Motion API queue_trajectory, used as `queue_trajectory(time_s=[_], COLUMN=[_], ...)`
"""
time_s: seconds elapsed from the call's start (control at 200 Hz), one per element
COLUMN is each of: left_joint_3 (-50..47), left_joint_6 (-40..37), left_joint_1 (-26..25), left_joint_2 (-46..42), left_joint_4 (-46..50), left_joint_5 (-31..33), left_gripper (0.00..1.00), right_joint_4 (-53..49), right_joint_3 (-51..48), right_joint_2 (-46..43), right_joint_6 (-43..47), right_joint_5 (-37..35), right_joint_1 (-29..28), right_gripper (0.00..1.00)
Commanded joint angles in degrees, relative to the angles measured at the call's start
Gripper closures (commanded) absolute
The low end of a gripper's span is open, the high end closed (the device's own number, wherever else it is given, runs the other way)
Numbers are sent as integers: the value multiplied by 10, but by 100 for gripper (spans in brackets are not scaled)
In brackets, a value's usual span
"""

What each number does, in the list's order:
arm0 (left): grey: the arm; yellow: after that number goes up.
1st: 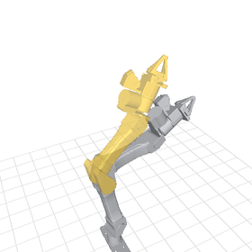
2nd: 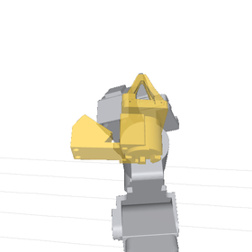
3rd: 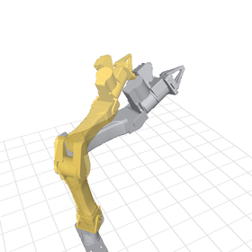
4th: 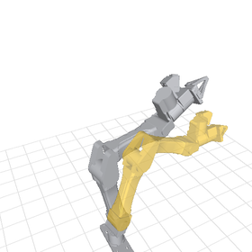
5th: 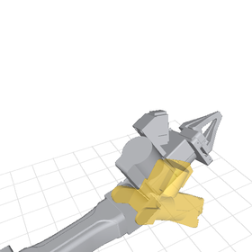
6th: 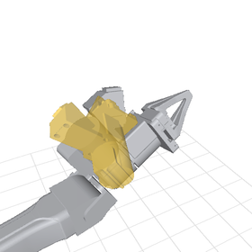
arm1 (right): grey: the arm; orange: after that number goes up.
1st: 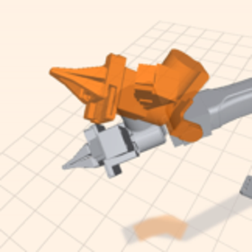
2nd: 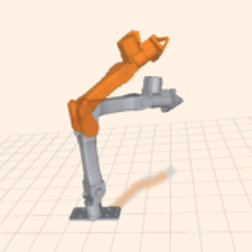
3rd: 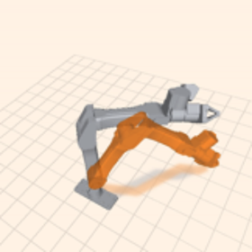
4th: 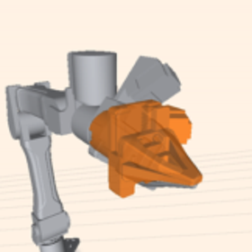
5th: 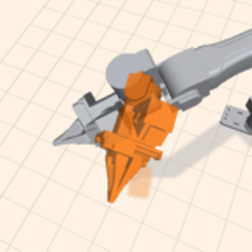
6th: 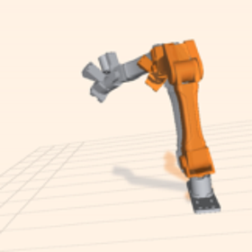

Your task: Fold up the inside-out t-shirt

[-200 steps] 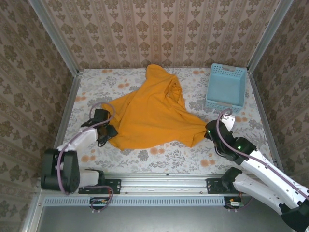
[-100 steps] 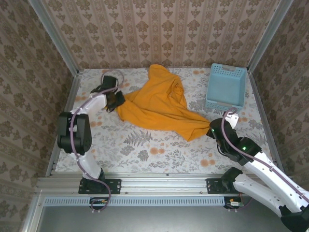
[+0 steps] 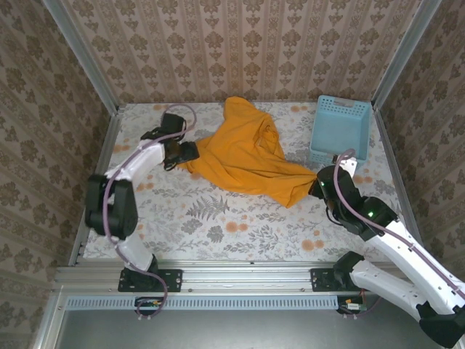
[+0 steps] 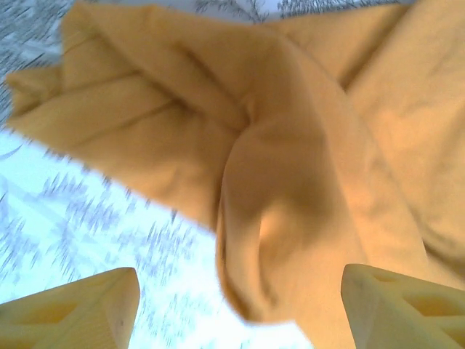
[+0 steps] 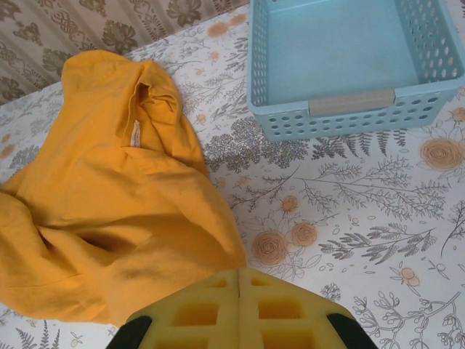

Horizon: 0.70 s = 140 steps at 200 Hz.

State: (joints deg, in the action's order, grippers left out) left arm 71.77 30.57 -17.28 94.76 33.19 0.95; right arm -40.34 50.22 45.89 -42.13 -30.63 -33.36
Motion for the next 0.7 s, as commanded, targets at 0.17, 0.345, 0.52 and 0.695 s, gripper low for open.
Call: queue_trajectory(time_s=[0.17,0.345,0.52,0.695], left_joint_3=[-138,-230,-251,-263], left_joint_6=[56,98,116,137], left_joint_1=[14,34,43,53], left_joint_2=[-78,-75,-51,-11], left_joint_4=[-103,-265,-353,-393], left_joint_5=[-64,-159,-207,-219], left_gripper=[47,56,57,62], right_joint_4=[-11,-8,0,-1], right_joint_3=[25,33,26,20], right_joint_2=[-1,-2,10,6], right_joint_6=[30,36,31,27], right_joint_5=[7,28,45,46], right_joint_1=[17,28,29,30], right_gripper=[100,100,100,100])
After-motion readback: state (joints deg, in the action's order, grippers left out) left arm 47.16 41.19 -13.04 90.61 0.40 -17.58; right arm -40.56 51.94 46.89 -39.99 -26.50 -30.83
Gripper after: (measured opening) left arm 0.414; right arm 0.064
